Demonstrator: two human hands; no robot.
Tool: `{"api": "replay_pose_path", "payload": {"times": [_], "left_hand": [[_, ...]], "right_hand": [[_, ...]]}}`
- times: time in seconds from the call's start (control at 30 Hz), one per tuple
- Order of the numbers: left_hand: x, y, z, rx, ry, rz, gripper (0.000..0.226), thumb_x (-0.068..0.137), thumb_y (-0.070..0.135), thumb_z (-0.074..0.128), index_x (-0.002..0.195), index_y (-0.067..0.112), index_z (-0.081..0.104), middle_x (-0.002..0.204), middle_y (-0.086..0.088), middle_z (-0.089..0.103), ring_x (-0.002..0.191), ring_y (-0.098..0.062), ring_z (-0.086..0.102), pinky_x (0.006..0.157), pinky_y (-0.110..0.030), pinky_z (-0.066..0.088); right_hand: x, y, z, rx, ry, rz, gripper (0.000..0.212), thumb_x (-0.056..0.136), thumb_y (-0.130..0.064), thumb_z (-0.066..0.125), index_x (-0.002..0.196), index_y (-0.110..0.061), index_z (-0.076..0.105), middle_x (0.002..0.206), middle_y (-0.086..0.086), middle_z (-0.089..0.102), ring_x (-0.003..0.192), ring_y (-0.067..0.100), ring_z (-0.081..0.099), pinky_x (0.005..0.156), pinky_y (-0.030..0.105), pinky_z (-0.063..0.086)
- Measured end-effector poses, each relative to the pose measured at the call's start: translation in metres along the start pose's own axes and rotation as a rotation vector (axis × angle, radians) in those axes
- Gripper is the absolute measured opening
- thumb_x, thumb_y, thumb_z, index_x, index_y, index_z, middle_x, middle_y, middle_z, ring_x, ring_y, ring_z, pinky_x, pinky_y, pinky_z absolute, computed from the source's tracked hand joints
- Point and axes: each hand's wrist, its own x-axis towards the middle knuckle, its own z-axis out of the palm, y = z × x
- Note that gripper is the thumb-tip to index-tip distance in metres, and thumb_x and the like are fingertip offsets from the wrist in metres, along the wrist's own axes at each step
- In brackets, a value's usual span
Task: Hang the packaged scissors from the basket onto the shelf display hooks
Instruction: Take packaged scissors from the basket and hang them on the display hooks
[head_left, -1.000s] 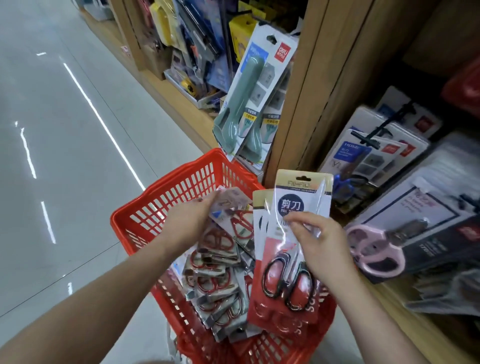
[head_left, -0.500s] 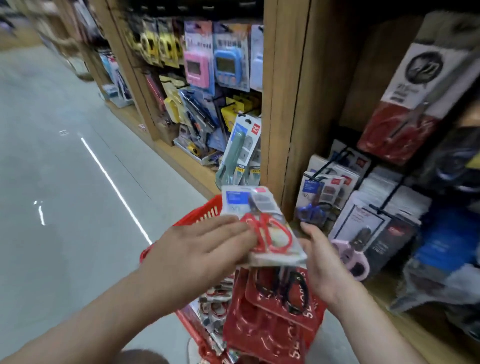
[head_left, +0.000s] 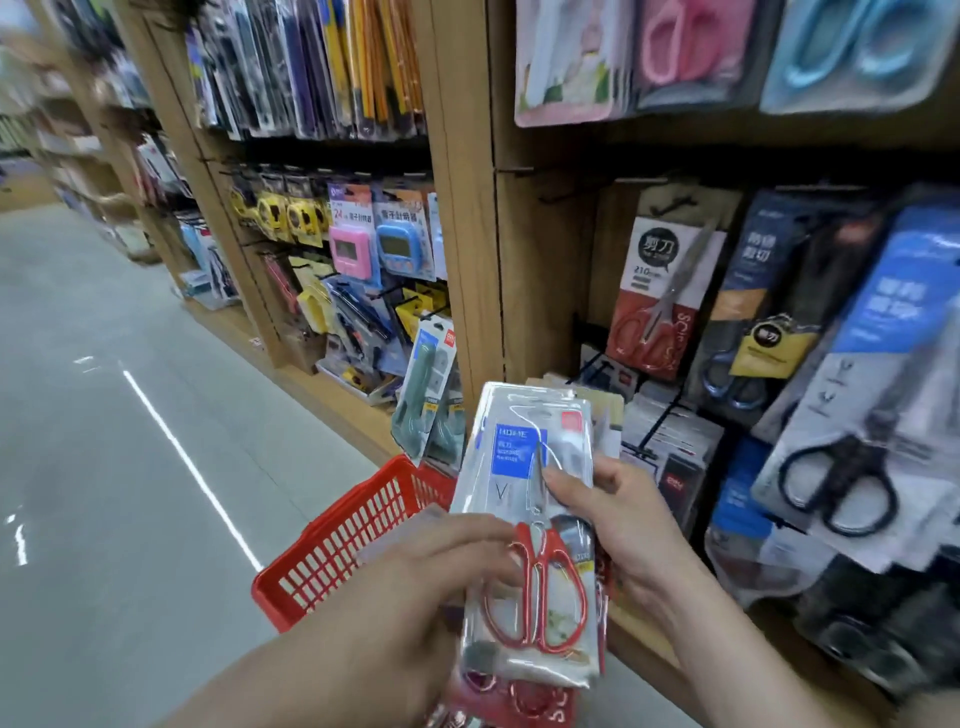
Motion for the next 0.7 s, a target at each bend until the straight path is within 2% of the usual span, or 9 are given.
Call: {"api": "replay_pose_path", "payload": {"times": [0.07,0.13,0.2,0.27,0.33,0.47,0.57,0.7], "left_hand": [[0.020,0.010,-0.004,-0.156,0.176,-0.166,0.048,0.085,0.014,0.060,0.114,0.053,0.056,0.137,0.031,0.048,0.129,0.009,0.046,0.104,-0.017,0.041],[0.048,0.020,-0.008,-0.385,0.303,-0.344,0.038,0.095,0.019,0.063,0.113,0.052,0.057,0.130,0.024,0.057,0.113,0.011,0.057,0.093,-0.020,0.050],[0.072,0.032,-0.008,-0.737,0.384,-0.519,0.024,0.096,0.022,0.060,0.108,0.042,0.061,0.113,0.011,0.071,0.093,0.002,0.069,0.074,-0.019,0.055],[0.088,0.040,-0.004,-0.934,0.429,-0.620,0.014,0.096,0.025,0.060,0.104,0.030,0.070,0.101,0.001,0.077,0.088,-0.009,0.074,0.074,-0.028,0.057],[0.096,0.045,0.003,-1.030,0.458,-0.633,0.015,0.096,0.025,0.061,0.102,0.022,0.073,0.099,-0.003,0.078,0.092,-0.019,0.075,0.082,-0.041,0.059],[0.112,0.051,0.016,-1.030,0.591,-0.617,0.014,0.095,0.019,0.062,0.095,0.019,0.076,0.095,-0.004,0.078,0.087,-0.020,0.075,0.071,-0.035,0.059],[0.121,0.046,0.017,-1.121,0.662,-0.627,0.016,0.097,0.016,0.059,0.099,0.010,0.073,0.099,-0.011,0.077,0.089,-0.026,0.074,0.080,-0.044,0.058],[0.128,0.035,0.011,-1.151,0.749,-0.623,0.009,0.095,0.014,0.062,0.095,0.008,0.070,0.089,-0.008,0.078,0.075,-0.017,0.074,0.066,-0.034,0.059]], "right_hand": [[-0.010,-0.011,-0.006,-0.015,0.018,-0.075,0.013,0.088,-0.015,0.071,0.098,-0.011,0.076,0.093,0.008,0.078,0.090,0.031,0.074,0.081,0.042,0.059],[-0.020,-0.020,-0.011,-0.047,0.013,-0.132,0.010,0.089,-0.015,0.070,0.095,-0.012,0.077,0.093,0.005,0.079,0.091,0.028,0.074,0.082,0.041,0.059],[-0.030,-0.027,-0.016,-0.065,-0.001,-0.161,0.009,0.089,-0.018,0.070,0.090,-0.016,0.079,0.092,0.002,0.079,0.088,0.022,0.075,0.081,0.037,0.059],[-0.037,-0.033,-0.024,-0.079,0.003,-0.181,0.010,0.086,-0.023,0.070,0.088,-0.025,0.080,0.091,-0.001,0.079,0.084,0.015,0.074,0.075,0.032,0.058],[-0.043,-0.038,-0.032,-0.097,0.026,-0.208,0.012,0.088,-0.022,0.069,0.086,-0.022,0.080,0.091,-0.002,0.079,0.083,0.013,0.074,0.074,0.031,0.056],[-0.052,-0.044,-0.038,-0.112,0.105,-0.261,0.020,0.083,-0.031,0.068,0.092,-0.017,0.078,0.092,-0.005,0.079,0.091,0.015,0.074,0.084,0.041,0.060],[-0.054,-0.047,-0.040,-0.140,0.166,-0.316,0.028,0.076,-0.039,0.066,0.090,-0.018,0.078,0.090,-0.008,0.078,0.089,0.012,0.074,0.078,0.034,0.061],[-0.048,-0.055,-0.042,-0.137,0.210,-0.315,0.027,0.075,-0.040,0.066,0.088,-0.019,0.077,0.089,-0.010,0.078,0.086,0.011,0.074,0.073,0.027,0.060]]}}
